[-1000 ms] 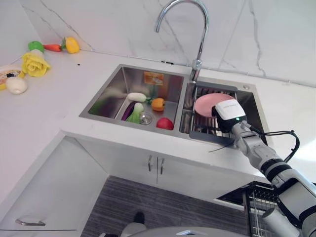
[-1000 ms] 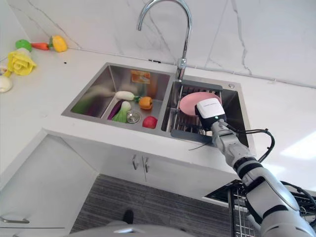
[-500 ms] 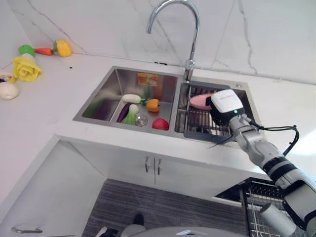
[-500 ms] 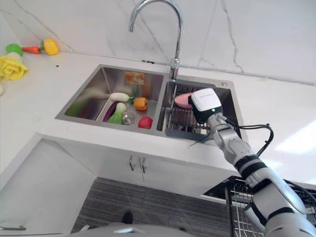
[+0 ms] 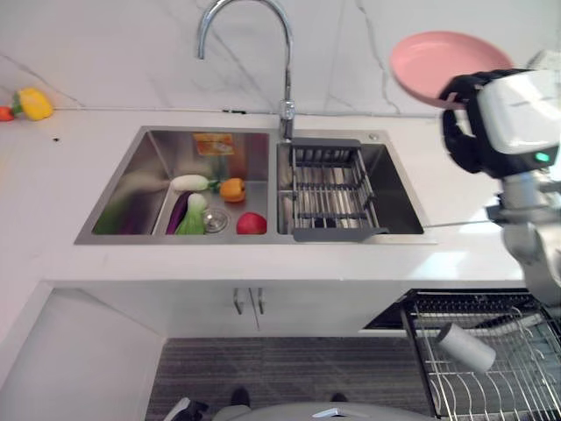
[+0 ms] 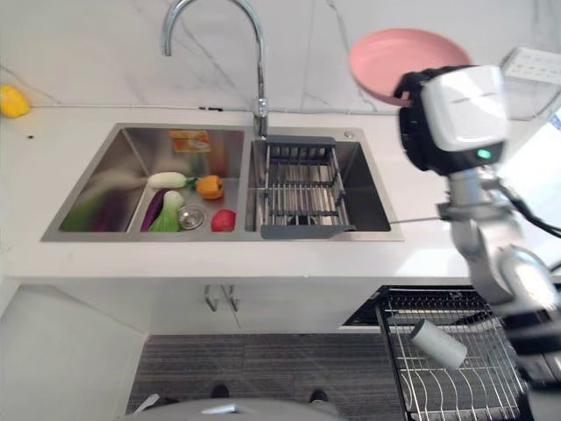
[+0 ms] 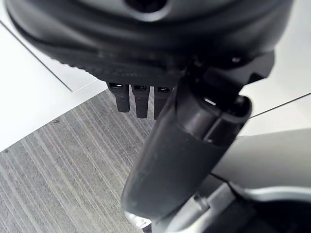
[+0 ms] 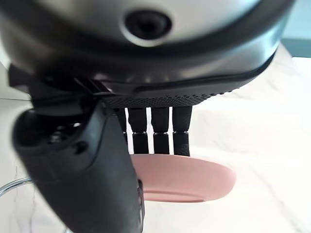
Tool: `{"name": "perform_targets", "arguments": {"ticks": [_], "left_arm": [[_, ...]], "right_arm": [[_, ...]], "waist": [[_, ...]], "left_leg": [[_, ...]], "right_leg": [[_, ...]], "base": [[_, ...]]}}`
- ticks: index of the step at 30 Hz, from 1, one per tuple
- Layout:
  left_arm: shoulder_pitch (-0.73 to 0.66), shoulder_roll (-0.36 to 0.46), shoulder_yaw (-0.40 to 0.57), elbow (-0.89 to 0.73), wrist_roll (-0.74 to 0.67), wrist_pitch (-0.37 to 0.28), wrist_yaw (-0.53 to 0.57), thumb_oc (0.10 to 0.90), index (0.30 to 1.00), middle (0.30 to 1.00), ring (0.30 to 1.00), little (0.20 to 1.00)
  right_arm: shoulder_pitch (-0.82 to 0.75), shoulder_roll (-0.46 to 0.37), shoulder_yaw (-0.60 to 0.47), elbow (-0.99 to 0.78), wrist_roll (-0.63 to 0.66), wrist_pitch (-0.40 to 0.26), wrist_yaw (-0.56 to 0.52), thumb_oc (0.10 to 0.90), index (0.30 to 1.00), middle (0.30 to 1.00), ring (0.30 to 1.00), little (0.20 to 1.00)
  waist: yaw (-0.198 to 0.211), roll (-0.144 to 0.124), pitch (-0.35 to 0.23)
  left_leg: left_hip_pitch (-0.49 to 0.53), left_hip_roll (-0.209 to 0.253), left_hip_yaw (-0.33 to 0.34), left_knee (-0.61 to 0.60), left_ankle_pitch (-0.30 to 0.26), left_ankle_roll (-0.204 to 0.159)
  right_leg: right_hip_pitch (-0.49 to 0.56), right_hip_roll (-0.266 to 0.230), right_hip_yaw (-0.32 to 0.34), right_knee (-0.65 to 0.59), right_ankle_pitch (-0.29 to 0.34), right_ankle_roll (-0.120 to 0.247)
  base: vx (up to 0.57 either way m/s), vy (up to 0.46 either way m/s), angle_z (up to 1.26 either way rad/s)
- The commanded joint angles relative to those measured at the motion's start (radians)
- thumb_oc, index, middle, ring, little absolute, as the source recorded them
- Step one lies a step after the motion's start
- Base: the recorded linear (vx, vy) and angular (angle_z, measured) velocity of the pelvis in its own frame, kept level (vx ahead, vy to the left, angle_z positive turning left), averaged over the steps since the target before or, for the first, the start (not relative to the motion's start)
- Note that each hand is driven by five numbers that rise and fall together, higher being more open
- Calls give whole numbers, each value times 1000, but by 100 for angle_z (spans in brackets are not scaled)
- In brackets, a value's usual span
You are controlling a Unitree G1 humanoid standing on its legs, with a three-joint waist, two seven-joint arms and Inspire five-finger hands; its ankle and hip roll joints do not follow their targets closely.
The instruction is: Place the dishes in the dishwasher.
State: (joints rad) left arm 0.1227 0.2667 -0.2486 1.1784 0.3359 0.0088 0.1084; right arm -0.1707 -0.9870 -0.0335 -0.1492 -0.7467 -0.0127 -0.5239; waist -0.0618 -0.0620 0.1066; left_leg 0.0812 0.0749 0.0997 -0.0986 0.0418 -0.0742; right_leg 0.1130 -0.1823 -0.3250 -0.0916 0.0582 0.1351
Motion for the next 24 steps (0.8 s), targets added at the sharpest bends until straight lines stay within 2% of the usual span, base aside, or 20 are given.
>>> {"name": "perform_targets", "arguments": {"ticks": [1,2,3,5,8,9,11,12,13,15,16,17,18,19,23,24], "left_arm": [[-86,11,-28,37,13,-27,-13,800,900,900,900,900],[-86,11,-28,37,13,-27,-13,800,900,900,900,900],[-92,13,-18,41,11,-26,-12,800,900,900,900,900],[-98,17,16,58,26,-20,-14,800,900,900,900,900],[-104,27,42,58,25,-15,-11,800,900,900,900,900],[-103,31,66,51,0,-11,-3,800,900,900,900,900],[-99,31,77,44,-20,-10,-2,800,900,900,900,900],[-92,25,87,32,-65,-10,-7,800,900,900,900,900],[-90,25,86,31,-68,-10,-8,800,900,900,900,900],[-87,20,92,9,-122,-13,-13,800,900,900,900,900],[-83,16,93,-30,-172,-21,-15,800,900,900,900,900],[-82,17,93,-31,-172,-21,-15,800,900,900,900,900],[-76,11,96,-50,-199,-18,-12,800,900,900,900,900],[-75,1,93,-68,-239,-21,-16,800,900,900,900,900],[-63,-21,108,-78,-289,-19,-10,800,900,900,900,900],[-49,-36,110,-79,-316,-19,-10,800,900,900,900,900]], "right_arm": [[-97,-86,-100,-77,-40,22,-93,400,300,300,300,300],[-97,-86,-100,-77,-40,22,-93,400,300,300,300,300],[-91,-92,-113,-81,-45,28,-100,400,300,300,300,300],[-57,-66,-131,-71,-61,46,-107,400,300,300,300,300],[-7,-52,-160,-70,-79,63,-107,400,300,300,300,300],[24,-53,-169,-66,-86,63,-96,400,300,300,300,300],[42,-55,-170,-53,-92,66,-86,400,300,300,300,300],[57,-51,-155,-33,-105,68,-61,400,300,300,300,300],[55,-51,-153,-32,-106,69,-59,400,300,300,300,300],[61,-43,-135,-12,-130,81,-29,400,300,300,300,300],[75,-29,-118,11,-139,85,-7,400,300,300,300,300],[75,-29,-118,11,-140,85,-7,400,300,300,300,300],[67,-22,-105,21,-135,89,-2,400,300,300,300,300],[47,-8,-68,49,-132,91,10,400,300,300,300,300],[58,4,-28,65,-118,77,42,400,300,300,300,300],[63,11,-1,101,-113,68,57,400,300,300,300,300]], "waist": [[38,26,10],[38,26,10],[32,22,23],[13,23,44],[20,26,43],[23,21,45],[29,17,43],[39,13,38],[41,11,38],[55,4,24],[75,-11,5],[75,-11,5],[87,-14,0],[117,-15,-6],[108,-1,-16],[112,11,-17]], "left_leg": [[66,10,133,13,-124,18],[66,10,133,13,-124,18],[57,11,170,12,-124,16],[37,52,287,16,-116,7],[39,68,314,17,-128,9],[25,68,338,20,-120,18],[12,69,357,22,-108,23],[-14,68,378,26,-90,39],[-12,67,380,26,-91,39],[-41,63,405,35,-78,46],[-69,58,429,47,-64,44],[-68,58,430,47,-64,44],[-78,63,442,55,-56,40],[-98,89,472,81,-38,24],[-100,118,466,92,-16,-1],[-98,128,462,89,-1,-14]], "right_leg": [[-140,-75,18,102,42,111],[-140,-75,18,102,42,111],[-175,-98,0,103,89,125],[-239,-159,-94,66,165,127],[-225,-174,-112,65,145,127],[-203,-187,-128,110,110,127],[-186,-192,-136,149,85,126],[-150,-196,-137,220,45,119],[-155,-199,-133,229,39,119],[-117,-197,-124,269,-5,116],[-51,-173,-134,232,-21,119],[-50,-172,-134,229,-20,119],[-31,-166,-147,207,-11,122],[-14,-166,-196,145,-4,126],[10,-116,-187,63,-26,109],[25,-94,-194,27,-32,106]], "base": [[-165,99,-32],[-185,81,-66],[-210,26,-114],[-273,14,-207],[-108,7,-152],[-188,6,-73],[-226,-4,-84],[-243,-12,-59],[-236,-6,-13],[-185,-61,-46],[-151,-99,-85],[-133,-148,-84],[-145,-231,-56],[-143,-237,-38],[5,-219,-33],[-7,-138,-1]]}}
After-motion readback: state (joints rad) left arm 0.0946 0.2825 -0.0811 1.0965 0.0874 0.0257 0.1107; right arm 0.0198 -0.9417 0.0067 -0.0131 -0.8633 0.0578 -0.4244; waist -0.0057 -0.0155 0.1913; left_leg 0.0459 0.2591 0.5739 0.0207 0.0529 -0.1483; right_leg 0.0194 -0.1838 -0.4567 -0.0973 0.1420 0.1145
